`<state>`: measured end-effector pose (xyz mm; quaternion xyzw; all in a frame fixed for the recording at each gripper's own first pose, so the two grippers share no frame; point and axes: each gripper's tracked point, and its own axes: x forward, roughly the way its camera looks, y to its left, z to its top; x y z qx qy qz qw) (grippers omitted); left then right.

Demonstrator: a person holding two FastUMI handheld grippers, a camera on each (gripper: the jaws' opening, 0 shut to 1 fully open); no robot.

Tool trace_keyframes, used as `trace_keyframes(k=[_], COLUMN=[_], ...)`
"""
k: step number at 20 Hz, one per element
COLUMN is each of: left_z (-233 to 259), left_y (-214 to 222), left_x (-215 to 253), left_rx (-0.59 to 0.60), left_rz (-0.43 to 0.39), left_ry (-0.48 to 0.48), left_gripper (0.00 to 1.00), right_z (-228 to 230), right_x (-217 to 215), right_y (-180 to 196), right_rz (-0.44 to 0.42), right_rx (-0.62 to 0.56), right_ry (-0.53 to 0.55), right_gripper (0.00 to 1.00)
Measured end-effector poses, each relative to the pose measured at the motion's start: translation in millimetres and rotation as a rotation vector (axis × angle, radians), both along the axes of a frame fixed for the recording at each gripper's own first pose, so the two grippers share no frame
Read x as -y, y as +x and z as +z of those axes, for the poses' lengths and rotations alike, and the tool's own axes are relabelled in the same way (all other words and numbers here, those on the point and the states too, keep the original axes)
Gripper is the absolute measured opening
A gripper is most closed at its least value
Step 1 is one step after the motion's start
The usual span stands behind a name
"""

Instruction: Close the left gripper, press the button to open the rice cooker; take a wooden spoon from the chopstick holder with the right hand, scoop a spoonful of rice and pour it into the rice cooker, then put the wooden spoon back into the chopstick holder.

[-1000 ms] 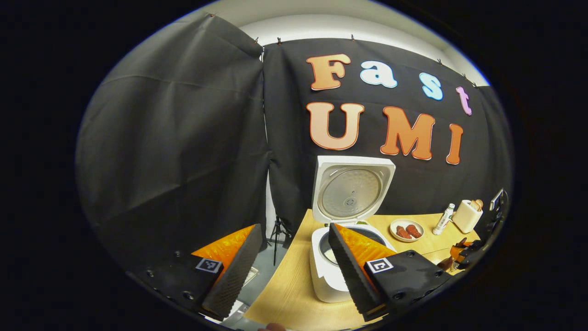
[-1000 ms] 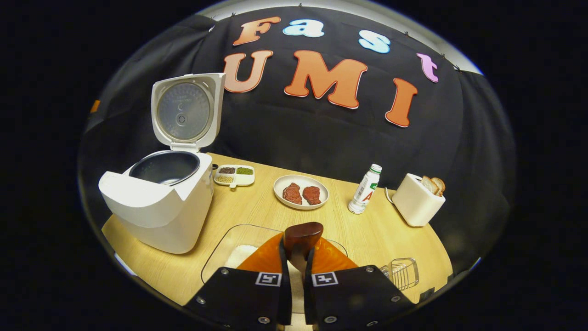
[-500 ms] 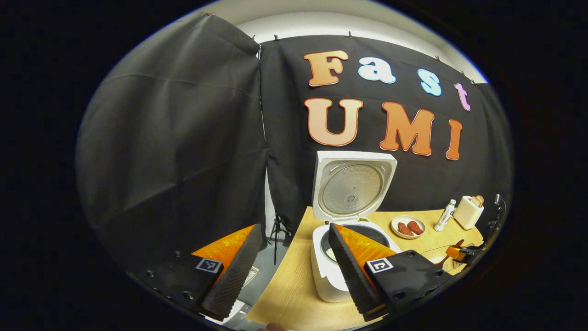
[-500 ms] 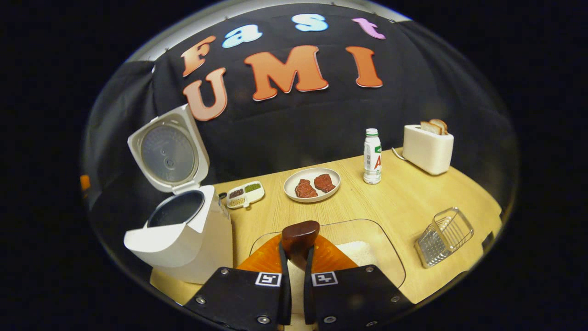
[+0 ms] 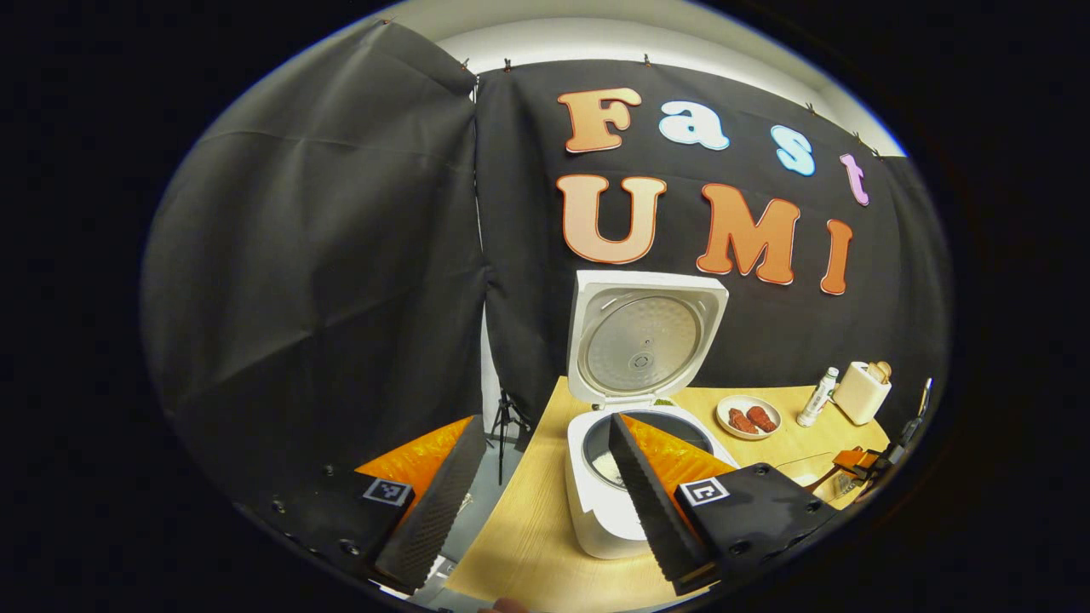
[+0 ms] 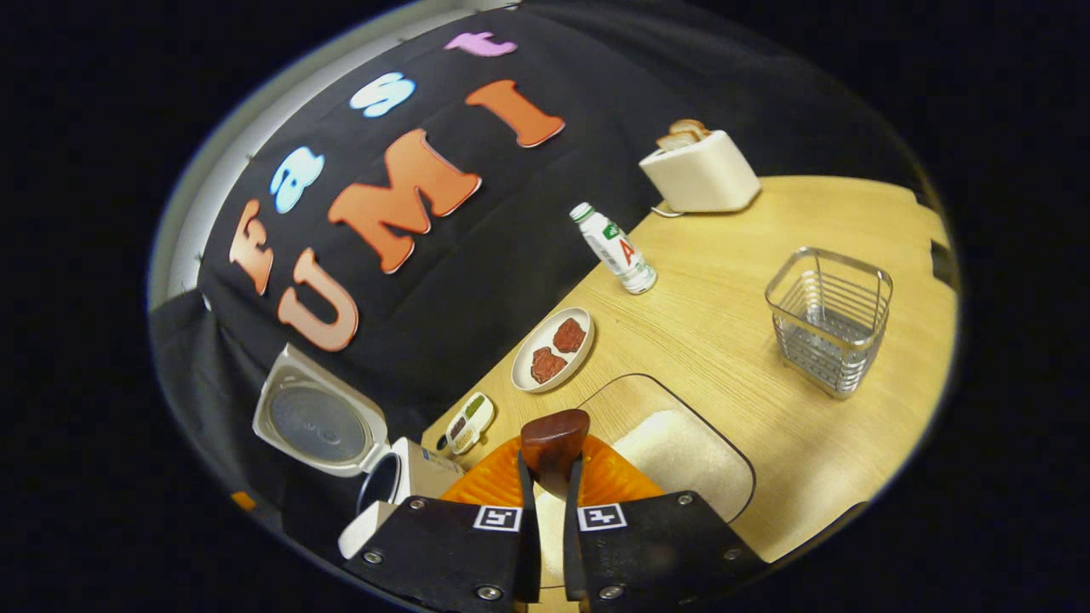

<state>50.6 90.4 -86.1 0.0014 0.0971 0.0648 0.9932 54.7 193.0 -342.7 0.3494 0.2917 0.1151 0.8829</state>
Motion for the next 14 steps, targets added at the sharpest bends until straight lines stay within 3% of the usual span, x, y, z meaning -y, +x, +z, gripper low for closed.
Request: trace_keyframes(k=[10, 14], left_z=[14.8, 17.9], left_y=[-3.2, -5.3], left_x=[7.3, 7.6], left_rx=[0.028, 0.038], left_rz=[0.000, 0.000], left_ry=[-0.014, -0.014], left_gripper=[0.98, 0.98], right_z=[22.4, 37.7], right_x=[20.0, 22.4], right_y=[9.0, 8.4], right_rz=[-0.136, -0.143], right_rx=[-0.020, -0.001], right_ry=[0.285, 0.332], right_gripper=[0.10, 0.10])
